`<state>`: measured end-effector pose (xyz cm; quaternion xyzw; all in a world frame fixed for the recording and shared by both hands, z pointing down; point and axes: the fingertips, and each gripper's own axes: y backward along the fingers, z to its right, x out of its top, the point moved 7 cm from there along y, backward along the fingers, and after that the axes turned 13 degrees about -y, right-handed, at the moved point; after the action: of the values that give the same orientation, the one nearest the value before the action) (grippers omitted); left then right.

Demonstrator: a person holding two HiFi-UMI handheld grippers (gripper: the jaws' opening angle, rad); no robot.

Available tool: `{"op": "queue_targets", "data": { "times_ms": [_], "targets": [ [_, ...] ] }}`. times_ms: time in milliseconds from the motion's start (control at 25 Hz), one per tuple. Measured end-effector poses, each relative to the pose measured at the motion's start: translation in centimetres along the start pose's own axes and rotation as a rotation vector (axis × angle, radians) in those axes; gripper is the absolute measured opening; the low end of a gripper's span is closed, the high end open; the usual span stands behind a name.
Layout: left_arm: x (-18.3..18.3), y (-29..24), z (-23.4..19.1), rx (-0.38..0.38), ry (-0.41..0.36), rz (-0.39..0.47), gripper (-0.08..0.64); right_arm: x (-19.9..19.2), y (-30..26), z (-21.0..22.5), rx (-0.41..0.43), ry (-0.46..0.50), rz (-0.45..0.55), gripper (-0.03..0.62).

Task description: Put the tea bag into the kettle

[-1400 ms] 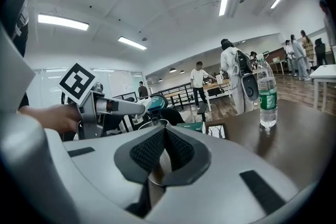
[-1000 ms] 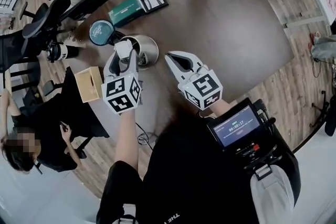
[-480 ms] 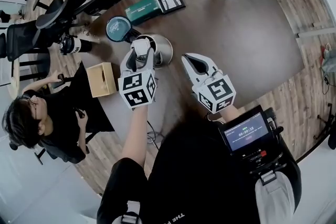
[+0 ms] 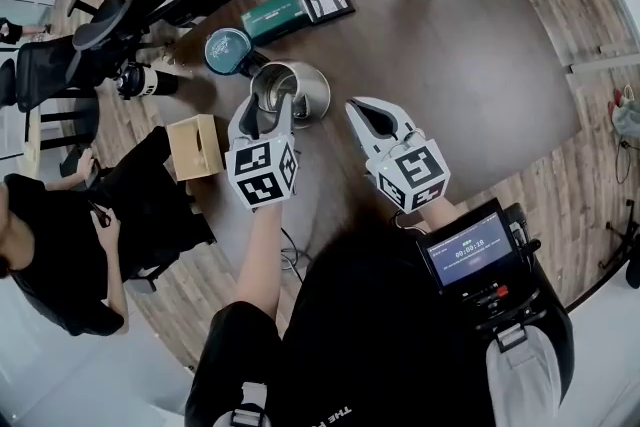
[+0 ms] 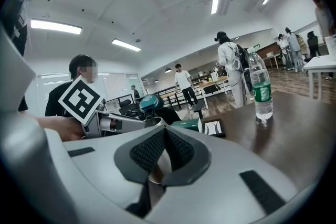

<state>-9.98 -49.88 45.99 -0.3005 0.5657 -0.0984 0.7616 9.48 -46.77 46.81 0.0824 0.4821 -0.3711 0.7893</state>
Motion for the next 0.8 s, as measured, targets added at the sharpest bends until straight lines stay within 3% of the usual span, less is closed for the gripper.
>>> {"op": "queue_targets", "data": {
  "times_ms": [400, 800],
  "targets": [
    [-0.4, 1.8, 0.4, -0.004, 0.009, 0.036, 0.227, 0.4, 0.2, -0.7, 0.025, 0.020, 0.023, 0.006],
    [-0.4, 11.6, 2.0, -0.042, 0.013, 0.223, 0.225, 0.6, 4.5, -6.4, 0.035, 0.090, 0.060, 0.006]
  ]
}}
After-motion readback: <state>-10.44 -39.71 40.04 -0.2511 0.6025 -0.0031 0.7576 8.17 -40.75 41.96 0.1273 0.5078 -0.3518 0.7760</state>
